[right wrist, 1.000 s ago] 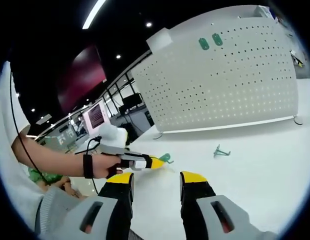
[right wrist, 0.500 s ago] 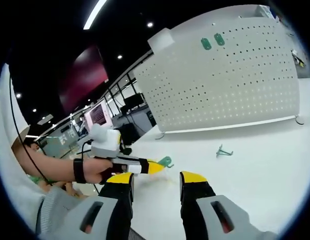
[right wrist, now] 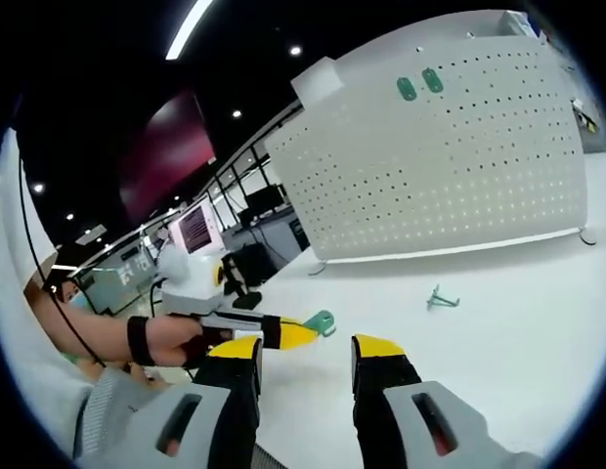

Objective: Insert the hook assembly into the mounting plate slot until the hook locks in place.

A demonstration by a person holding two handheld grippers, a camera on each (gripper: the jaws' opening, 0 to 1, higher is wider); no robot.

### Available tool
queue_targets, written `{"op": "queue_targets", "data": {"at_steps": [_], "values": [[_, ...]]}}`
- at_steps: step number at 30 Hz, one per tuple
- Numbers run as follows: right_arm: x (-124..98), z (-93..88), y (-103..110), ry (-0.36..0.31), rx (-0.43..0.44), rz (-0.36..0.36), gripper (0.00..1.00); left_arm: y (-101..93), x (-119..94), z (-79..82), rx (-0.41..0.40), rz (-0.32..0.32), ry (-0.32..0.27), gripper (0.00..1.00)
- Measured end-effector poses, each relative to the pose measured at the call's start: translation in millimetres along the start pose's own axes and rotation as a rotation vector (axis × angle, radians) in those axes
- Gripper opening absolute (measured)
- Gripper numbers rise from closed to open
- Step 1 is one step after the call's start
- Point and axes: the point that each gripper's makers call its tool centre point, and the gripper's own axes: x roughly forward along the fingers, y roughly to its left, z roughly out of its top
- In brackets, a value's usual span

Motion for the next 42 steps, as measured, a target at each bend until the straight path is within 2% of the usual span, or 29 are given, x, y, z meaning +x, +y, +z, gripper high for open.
{"op": "queue_targets", "data": {"at_steps": [9, 11, 16, 24, 30, 42], "values": [[1.1, 0.1, 3.5, 0.003, -0.003, 0.006, 0.37, -19.1, -12.6, 9.3, -0.016, -0.040, -0.047, 0.03], [1.4, 0.0, 4.6, 0.005, 0.000, 0.010, 0.36, -23.5, -13.5, 11.5, 0.007, -0.047, -0.056, 0.03], [2.1, -1.2, 7.3, 0.015, 0.001, 0.015, 0.35, -32.5, -16.0, 16.1, 0.005, -0.065, -0.067, 0.03], [-1.4, 3.0, 2.1, -0.012, 0.049, -0.005, 0.30, -53.1, -23.4, 28.1, 0.022, -0.111, -0.110, 0.03], [-2.3, 7.2, 0.9, -0.033, 0.087, -0.007, 0.25, -66.2, -26.7, 32.2, 0.034, -0.142, -0.130, 0.03], [-0.6, 4.4, 4.2, -0.019, 0.173, 0.015, 0.11, -88.3, -27.5, 31.6, 0.042, -0.198, -0.153, 0.03]]}}
